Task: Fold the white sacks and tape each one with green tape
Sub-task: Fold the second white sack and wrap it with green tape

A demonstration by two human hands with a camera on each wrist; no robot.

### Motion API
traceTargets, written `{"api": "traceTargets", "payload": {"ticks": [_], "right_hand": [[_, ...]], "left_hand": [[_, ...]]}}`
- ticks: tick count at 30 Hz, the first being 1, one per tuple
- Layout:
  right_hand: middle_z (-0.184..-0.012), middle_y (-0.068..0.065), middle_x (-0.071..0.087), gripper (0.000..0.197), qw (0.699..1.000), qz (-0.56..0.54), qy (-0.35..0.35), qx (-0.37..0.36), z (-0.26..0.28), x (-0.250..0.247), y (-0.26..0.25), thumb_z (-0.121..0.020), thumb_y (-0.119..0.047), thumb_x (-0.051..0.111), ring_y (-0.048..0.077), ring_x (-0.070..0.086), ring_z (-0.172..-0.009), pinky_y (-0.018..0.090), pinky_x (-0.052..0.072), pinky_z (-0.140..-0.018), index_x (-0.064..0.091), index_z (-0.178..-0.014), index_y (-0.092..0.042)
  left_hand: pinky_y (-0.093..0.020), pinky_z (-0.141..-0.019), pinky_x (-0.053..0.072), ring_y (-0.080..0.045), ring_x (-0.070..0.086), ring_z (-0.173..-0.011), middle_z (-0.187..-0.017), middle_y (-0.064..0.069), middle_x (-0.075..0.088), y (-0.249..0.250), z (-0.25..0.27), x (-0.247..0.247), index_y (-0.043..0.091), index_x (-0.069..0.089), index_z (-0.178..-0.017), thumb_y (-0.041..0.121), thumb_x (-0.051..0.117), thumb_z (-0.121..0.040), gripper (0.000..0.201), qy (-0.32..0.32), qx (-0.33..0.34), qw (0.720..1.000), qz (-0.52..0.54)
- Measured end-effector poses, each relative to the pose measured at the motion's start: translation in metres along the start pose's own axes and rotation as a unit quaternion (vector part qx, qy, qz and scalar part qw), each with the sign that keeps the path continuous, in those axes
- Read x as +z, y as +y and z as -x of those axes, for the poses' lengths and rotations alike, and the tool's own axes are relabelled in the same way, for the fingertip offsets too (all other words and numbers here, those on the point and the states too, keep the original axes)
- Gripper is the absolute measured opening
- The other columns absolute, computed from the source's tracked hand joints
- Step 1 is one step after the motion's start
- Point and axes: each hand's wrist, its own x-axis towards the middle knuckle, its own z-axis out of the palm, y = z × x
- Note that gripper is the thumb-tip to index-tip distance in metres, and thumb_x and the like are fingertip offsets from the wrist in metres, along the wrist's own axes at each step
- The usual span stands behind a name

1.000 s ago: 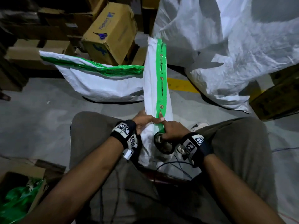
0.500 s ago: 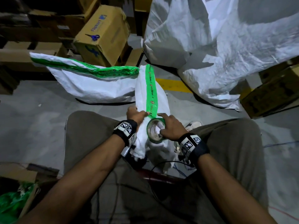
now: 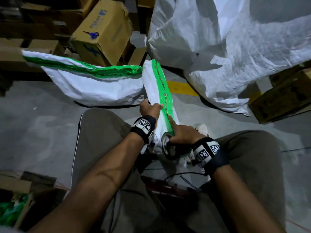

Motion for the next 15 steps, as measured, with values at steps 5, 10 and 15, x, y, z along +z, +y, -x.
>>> {"api": "traceTargets", "payload": {"ticks": [5, 10, 15], "right_hand": [[-0.132, 0.027, 0.057, 0.095, 0.998, -0.053, -0.018, 0.002, 0.007, -0.003, 0.019, -0.087, -0.053, 0.048, 0.039, 0.058, -0.116, 0.038, 0.04, -0.089, -0.01, -0.159, -0.032], [-0.14, 0.026, 0.052, 0.1, 0.997, -0.075, -0.017, 0.005, 0.013, -0.004, 0.022, -0.084, -0.054, 0.051, 0.039, 0.054, -0.123, 0.037, 0.04, -0.095, -0.011, -0.159, -0.029], [-0.141, 0.019, 0.054, 0.097, 0.997, -0.069, 0.006, 0.027, 0.015, -0.002, 0.013, -0.072, -0.058, 0.036, 0.036, 0.054, -0.124, 0.036, 0.042, -0.098, 0.015, -0.159, -0.02]], "left_hand": [[-0.063, -0.081, 0.057, -0.038, 0.072, -0.093, -0.109, -0.025, 0.072, 0.009, 0.017, 0.0, -0.003, 0.071, -0.108, -0.003, 0.075, -0.076, 0.032, -0.125, -0.116, 0.978, 0.12], [-0.055, -0.112, 0.04, -0.039, 0.06, -0.12, -0.127, -0.023, 0.065, 0.007, 0.031, -0.02, -0.004, 0.061, -0.13, 0.012, 0.079, -0.081, 0.055, -0.342, -0.218, 0.907, 0.109], [-0.056, -0.106, 0.046, -0.038, 0.062, -0.12, -0.13, -0.021, 0.064, -0.011, 0.047, -0.017, 0.008, 0.06, -0.132, 0.003, 0.083, -0.077, 0.059, -0.377, -0.148, 0.911, 0.082]]}}
